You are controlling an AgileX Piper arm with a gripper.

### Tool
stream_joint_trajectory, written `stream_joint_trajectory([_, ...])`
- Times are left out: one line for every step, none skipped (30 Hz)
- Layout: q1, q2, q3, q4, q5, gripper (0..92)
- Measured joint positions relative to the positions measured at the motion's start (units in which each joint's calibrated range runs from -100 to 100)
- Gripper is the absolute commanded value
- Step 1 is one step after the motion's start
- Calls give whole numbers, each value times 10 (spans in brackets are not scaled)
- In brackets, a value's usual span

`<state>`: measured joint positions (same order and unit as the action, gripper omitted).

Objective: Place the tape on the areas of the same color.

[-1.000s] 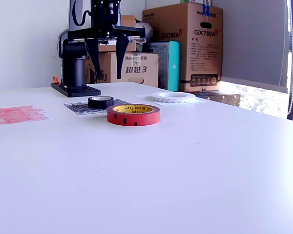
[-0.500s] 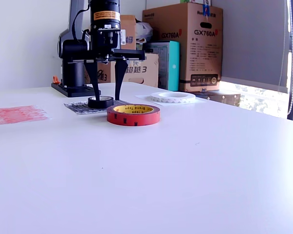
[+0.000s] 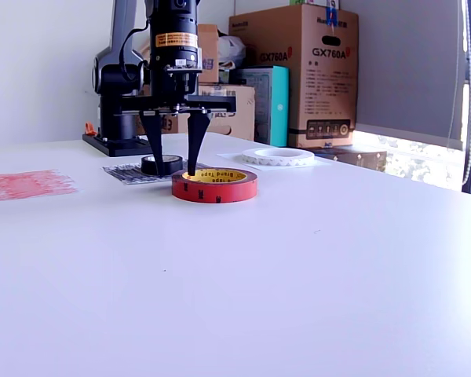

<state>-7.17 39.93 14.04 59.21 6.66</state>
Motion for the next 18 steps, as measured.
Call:
stream_joint_trajectory([0, 2, -3, 3, 0, 443])
stream_joint_trajectory([0, 2, -6, 3, 0, 443])
stream_joint_trajectory([0, 2, -9, 0, 0, 443])
stream_joint_trajectory([0, 2, -11, -2, 0, 443])
stream_joint_trajectory([0, 2, -11, -2, 0, 443])
stream_joint_trajectory([0, 2, -11, 1, 0, 443])
stream_joint_trajectory([0, 2, -11, 2, 0, 443])
stream_joint_trajectory([0, 2, -11, 2, 0, 443])
stream_joint_trajectory([0, 2, -11, 2, 0, 443])
stream_joint_trajectory([0, 2, -11, 2, 0, 443])
stream_joint_trajectory([0, 2, -11, 2, 0, 443])
stream_joint_trajectory([0, 2, -8, 1, 0, 443])
stream_joint_trajectory([0, 2, -3, 1, 0, 443])
stream_joint_trajectory([0, 2, 0, 1, 0, 443])
stream_joint_trajectory([0, 2, -1, 1, 0, 443])
stream_joint_trajectory([0, 2, -1, 1, 0, 443])
stream_joint_trajectory([0, 2, -1, 1, 0, 443])
stream_joint_trajectory([0, 2, -1, 1, 0, 443])
